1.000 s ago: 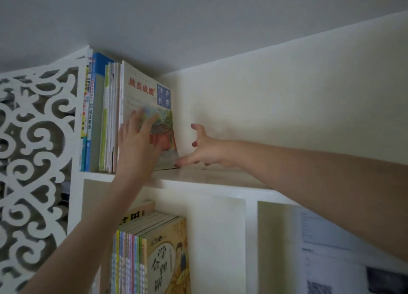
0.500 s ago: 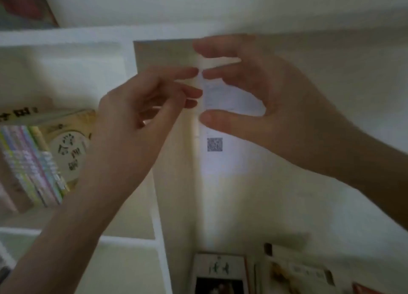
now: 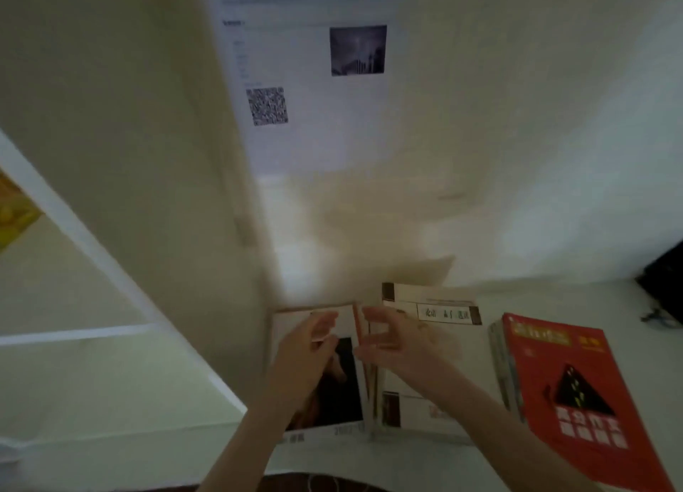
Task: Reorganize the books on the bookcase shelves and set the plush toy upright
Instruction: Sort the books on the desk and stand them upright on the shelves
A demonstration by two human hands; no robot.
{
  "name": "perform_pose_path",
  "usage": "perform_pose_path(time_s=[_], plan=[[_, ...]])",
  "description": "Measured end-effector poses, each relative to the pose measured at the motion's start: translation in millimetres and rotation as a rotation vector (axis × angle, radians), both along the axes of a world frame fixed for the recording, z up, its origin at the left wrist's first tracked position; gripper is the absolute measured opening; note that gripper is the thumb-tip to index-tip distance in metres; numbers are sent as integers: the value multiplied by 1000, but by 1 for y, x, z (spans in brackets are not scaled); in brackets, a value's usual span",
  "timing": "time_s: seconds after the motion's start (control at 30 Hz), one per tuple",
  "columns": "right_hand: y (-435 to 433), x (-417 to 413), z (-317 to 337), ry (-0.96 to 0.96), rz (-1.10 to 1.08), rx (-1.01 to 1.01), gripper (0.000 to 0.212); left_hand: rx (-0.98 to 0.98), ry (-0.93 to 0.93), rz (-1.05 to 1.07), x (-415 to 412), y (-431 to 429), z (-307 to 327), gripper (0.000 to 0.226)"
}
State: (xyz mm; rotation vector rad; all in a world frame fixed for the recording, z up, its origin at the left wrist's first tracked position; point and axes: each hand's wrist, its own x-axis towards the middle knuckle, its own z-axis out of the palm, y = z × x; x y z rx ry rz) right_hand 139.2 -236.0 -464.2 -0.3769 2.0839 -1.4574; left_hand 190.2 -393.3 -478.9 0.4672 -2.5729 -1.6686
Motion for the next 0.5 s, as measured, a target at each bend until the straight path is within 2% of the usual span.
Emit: perform_pose_path(time_s=[0.1, 0.17, 0.27, 0.37, 0.5], plan=[[-7, 17, -46, -165, -12, 7, 61, -156, -212, 54, 1, -7, -72, 23], [-18, 29, -67, -232, -16, 5, 63, -253, -370, 69, 0, -15, -110, 40], [-39, 40, -82, -234, -14, 1, 68, -278, -657, 160, -2, -24, -158, 65], [-52, 43, -84, -271, -32, -3, 82, -333, -705, 313, -3, -25, -170, 69], [-44, 41, -92, -370, -113, -26, 90, -375, -699, 347, -6, -22, -170, 73]])
